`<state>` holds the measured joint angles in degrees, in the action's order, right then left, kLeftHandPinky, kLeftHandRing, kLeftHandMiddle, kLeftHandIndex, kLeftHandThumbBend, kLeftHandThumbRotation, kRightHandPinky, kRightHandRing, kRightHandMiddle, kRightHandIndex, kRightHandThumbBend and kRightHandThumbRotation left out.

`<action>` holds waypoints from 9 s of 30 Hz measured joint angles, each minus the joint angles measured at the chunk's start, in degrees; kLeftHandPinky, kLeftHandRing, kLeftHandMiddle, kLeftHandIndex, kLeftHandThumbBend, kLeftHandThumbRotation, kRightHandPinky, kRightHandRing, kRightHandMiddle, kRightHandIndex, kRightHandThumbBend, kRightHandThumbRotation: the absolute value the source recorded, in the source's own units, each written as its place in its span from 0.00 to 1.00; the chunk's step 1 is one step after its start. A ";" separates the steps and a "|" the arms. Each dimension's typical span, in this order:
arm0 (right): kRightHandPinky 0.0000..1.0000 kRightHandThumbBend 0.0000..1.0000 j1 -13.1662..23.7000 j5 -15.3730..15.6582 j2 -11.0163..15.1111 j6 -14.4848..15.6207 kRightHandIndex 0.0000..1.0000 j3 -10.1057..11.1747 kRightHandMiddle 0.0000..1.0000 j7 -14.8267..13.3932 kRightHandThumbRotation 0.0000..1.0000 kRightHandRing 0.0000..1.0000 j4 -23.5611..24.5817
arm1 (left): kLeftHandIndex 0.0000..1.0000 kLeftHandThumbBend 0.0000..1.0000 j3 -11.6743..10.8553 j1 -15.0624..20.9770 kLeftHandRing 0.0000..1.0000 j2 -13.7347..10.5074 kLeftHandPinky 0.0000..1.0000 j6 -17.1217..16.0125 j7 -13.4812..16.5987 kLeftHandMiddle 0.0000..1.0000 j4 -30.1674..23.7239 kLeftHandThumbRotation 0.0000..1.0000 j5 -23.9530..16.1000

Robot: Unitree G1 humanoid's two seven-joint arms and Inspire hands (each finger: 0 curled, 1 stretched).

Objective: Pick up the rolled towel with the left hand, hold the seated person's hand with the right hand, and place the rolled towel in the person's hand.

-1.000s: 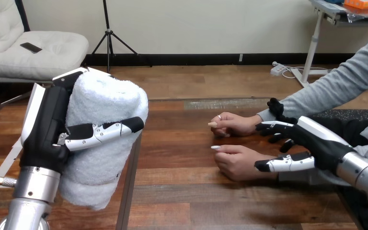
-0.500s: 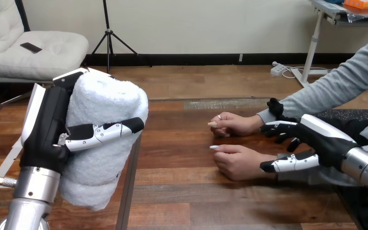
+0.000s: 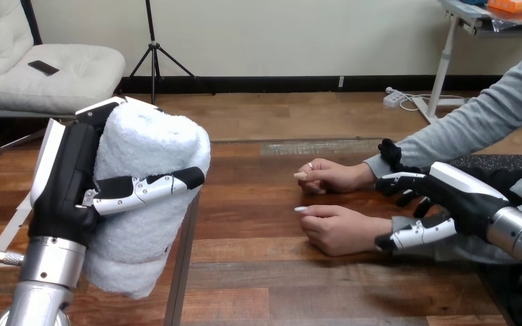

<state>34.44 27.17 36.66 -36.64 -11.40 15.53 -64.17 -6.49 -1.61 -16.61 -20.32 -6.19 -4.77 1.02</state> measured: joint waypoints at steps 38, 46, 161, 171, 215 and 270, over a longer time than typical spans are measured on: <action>0.67 1.00 4.17 7.88 0.98 4.36 0.83 -6.55 0.84 -1.74 0.28 0.80 -0.78 | 0.40 0.62 0.00 0.00 0.30 0.00 0.25 0.00 -0.22 0.36 0.02 0.00 -1.09; 0.66 1.00 5.00 9.49 0.98 4.11 0.82 -8.23 0.82 -3.22 0.29 0.79 -1.96 | 0.40 0.62 0.00 -0.01 0.30 0.00 0.25 0.00 -0.43 0.36 0.02 0.00 -1.08; 0.37 0.55 5.59 8.36 -0.76 2.25 0.49 -10.91 0.47 -10.66 0.08 0.41 -5.88 | 0.40 0.58 -0.14 -0.19 0.29 0.00 0.24 -0.01 -1.71 0.36 0.02 0.00 0.66; 0.35 0.53 5.62 7.40 -0.73 1.89 0.47 -10.84 0.45 -10.53 0.08 0.39 -5.89 | 0.40 0.58 -0.20 -0.19 0.29 0.00 0.24 -0.01 -1.78 0.35 0.02 0.00 0.65; 0.30 0.46 5.68 6.98 -0.59 0.55 0.41 -10.79 0.40 -10.59 0.13 0.34 -5.91 | 0.40 0.59 -0.35 -0.19 0.28 0.00 0.24 -0.01 -1.86 0.35 0.02 0.00 0.66; 0.27 0.44 5.68 7.24 -0.57 -0.25 0.38 -10.87 0.37 -11.34 0.08 0.32 -6.28 | 0.40 0.58 -0.39 0.95 0.28 1.40 0.23 -2.18 -1.14 0.35 4.01 0.00 1.40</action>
<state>40.12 34.41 36.09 -36.89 -22.27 4.19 -70.45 -6.88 -0.65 -15.22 -22.50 -7.33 -0.76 2.42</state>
